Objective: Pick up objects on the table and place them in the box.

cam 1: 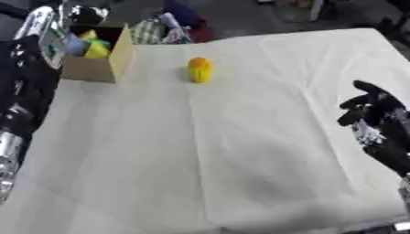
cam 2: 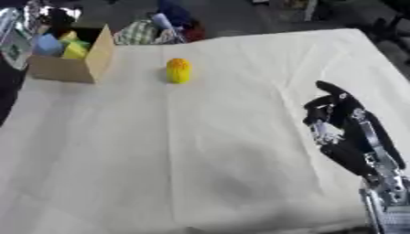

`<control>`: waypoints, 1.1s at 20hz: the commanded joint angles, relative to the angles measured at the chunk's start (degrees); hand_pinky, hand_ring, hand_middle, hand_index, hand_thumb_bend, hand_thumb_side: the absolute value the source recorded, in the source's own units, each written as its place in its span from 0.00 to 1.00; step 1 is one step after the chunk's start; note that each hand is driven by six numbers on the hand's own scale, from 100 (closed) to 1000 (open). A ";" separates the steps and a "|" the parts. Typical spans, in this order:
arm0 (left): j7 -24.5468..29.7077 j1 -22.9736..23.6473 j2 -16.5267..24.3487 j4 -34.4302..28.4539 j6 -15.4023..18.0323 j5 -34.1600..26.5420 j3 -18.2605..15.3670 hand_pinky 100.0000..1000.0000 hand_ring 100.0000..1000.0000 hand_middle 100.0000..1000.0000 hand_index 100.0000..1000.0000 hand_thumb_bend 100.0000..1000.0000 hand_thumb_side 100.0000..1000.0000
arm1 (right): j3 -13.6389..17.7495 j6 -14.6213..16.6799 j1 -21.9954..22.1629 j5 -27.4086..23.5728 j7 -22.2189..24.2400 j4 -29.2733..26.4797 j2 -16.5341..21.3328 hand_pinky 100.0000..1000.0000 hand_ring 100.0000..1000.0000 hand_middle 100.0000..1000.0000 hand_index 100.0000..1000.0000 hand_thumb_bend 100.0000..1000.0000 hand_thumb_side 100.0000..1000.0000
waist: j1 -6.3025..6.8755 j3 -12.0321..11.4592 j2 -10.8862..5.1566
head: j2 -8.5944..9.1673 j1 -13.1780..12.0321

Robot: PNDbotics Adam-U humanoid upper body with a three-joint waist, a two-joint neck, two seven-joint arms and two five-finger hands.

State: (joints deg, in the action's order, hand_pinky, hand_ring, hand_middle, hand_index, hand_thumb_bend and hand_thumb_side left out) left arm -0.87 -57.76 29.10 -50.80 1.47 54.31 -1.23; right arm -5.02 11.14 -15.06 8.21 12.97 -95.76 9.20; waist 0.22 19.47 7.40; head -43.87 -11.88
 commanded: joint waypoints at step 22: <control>10.48 -1.25 -10.59 13.47 -0.21 4.48 -0.54 0.71 0.68 0.73 0.86 0.30 0.33 | -0.94 -0.06 -3.70 -1.26 0.75 -0.78 0.82 0.52 0.50 0.56 0.91 0.00 0.38 | 0.05 7.53 3.65 | 1.79 -5.23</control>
State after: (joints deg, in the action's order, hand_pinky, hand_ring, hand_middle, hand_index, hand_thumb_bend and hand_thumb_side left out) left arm 8.67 -58.00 18.02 -37.06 1.59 58.32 -1.65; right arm -6.07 11.03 -17.91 7.40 13.59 -95.76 9.18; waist 0.24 26.93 11.08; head -42.74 -16.84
